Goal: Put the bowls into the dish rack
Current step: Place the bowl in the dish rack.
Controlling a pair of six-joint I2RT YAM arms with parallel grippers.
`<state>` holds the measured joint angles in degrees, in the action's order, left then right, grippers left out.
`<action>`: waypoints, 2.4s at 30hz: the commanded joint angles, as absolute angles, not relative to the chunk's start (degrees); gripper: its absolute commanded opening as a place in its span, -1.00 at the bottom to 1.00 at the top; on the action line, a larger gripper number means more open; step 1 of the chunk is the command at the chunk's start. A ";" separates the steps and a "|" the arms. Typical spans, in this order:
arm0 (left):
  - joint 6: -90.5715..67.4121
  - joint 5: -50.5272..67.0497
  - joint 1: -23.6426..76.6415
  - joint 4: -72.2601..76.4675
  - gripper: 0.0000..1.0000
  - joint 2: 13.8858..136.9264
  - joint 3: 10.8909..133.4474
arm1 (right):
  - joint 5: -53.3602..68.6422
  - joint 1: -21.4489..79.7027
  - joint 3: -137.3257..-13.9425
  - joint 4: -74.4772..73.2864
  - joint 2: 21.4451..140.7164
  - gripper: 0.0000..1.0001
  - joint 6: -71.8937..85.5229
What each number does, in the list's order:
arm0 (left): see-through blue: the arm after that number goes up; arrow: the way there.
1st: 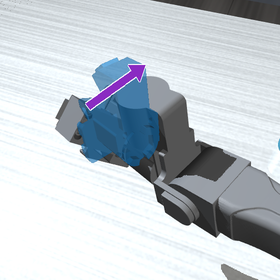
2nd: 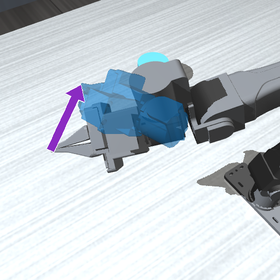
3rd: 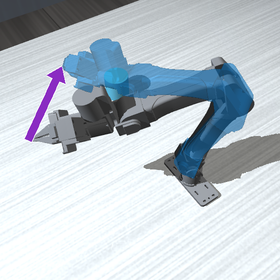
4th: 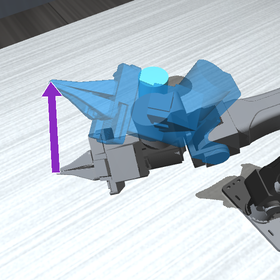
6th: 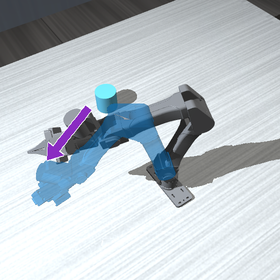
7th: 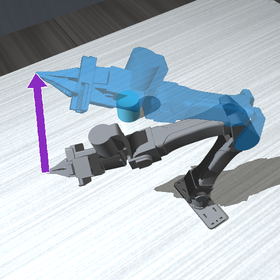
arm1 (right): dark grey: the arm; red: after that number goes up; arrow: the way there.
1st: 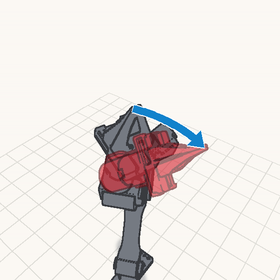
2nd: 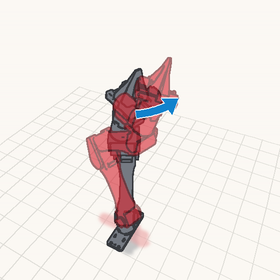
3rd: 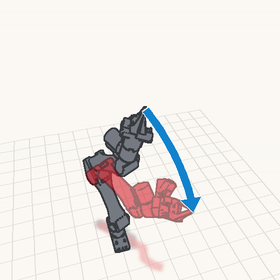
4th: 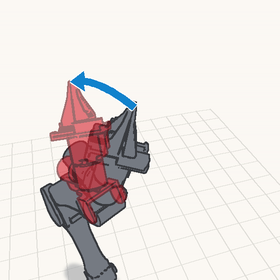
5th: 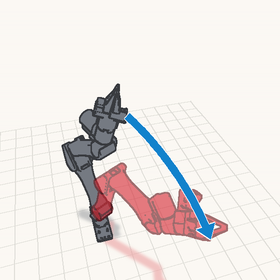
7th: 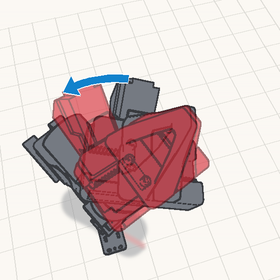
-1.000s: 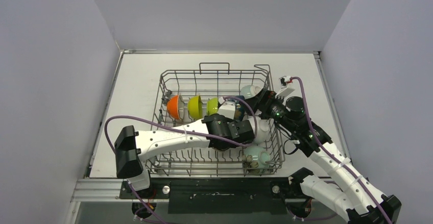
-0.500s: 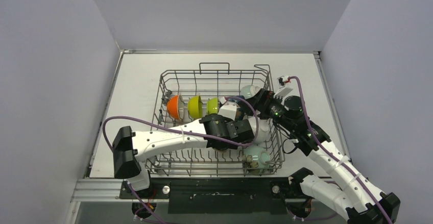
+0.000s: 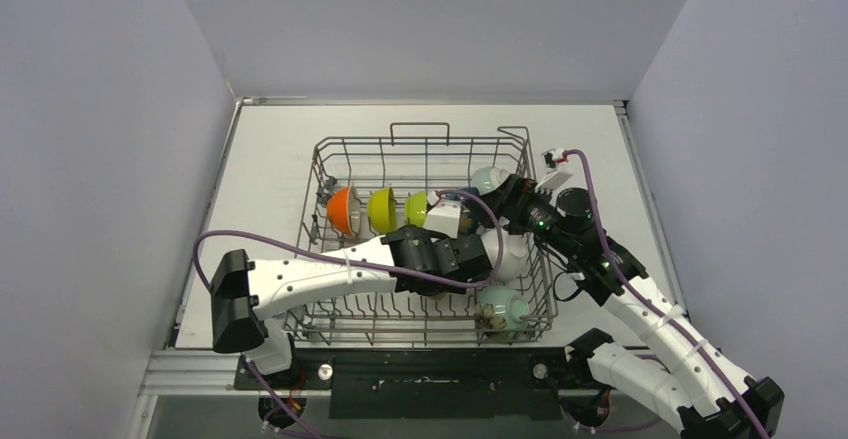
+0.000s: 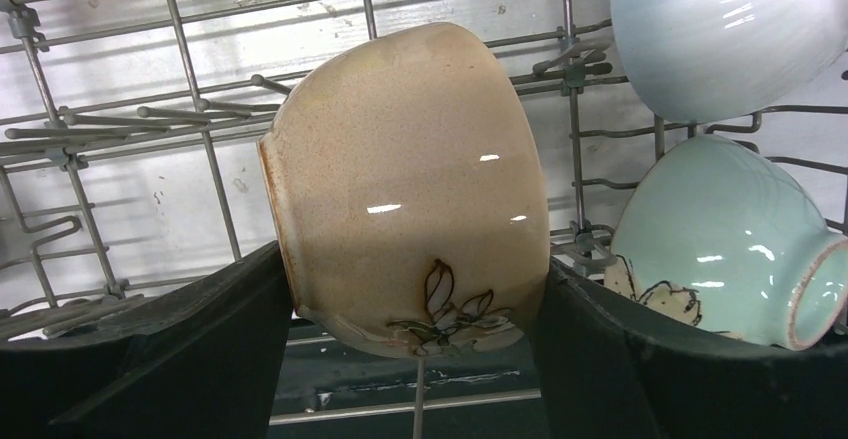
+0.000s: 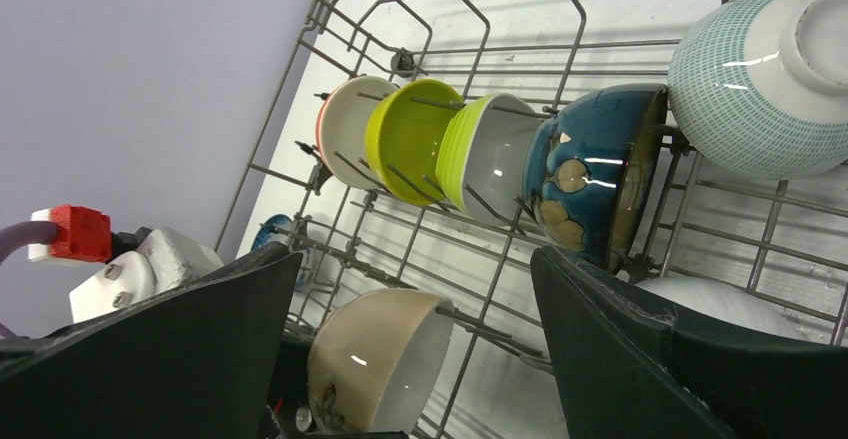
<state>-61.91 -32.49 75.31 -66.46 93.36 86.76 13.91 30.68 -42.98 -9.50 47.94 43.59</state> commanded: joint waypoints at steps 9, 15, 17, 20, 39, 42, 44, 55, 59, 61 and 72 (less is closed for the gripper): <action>-64.80 -24.97 74.65 -57.68 0.31 92.12 77.85 | 14.91 30.45 -44.12 -6.04 48.38 0.80 43.24; -64.23 -19.71 72.55 -48.87 0.39 87.72 70.73 | 15.29 30.27 -44.03 -5.74 48.59 0.80 43.24; -64.43 -17.85 71.38 -45.82 0.40 86.12 67.92 | 15.51 30.30 -44.03 -5.48 48.73 0.80 43.34; -64.76 -15.99 70.28 -43.00 0.41 84.74 64.69 | 15.68 30.31 -43.95 -5.21 48.91 0.80 43.38; -60.67 -17.59 68.13 -41.77 0.94 78.70 65.29 | 16.93 30.30 -44.30 -4.10 49.31 0.80 43.04; -59.86 -21.13 68.20 -46.58 1.00 78.24 68.53 | 17.20 30.23 -44.30 -3.63 49.46 0.80 42.82; -59.61 -23.08 68.21 -49.87 0.93 78.20 69.85 | 17.30 30.23 -44.30 -3.54 49.68 0.80 42.70; -53.08 -28.38 65.72 -54.72 0.92 76.12 73.33 | 17.68 30.23 -44.88 -3.09 51.15 0.80 41.69; -45.93 -24.54 59.16 -52.26 0.92 72.62 74.17 | 15.42 30.23 -46.44 -5.63 52.75 0.80 39.54; -42.89 -23.13 55.61 -51.14 0.92 70.63 74.00 | 12.21 30.23 -48.06 -8.67 53.87 0.79 37.20; -34.39 -15.74 29.50 -51.32 0.92 62.72 72.66 | -13.93 28.67 -57.73 -25.48 62.25 0.79 27.86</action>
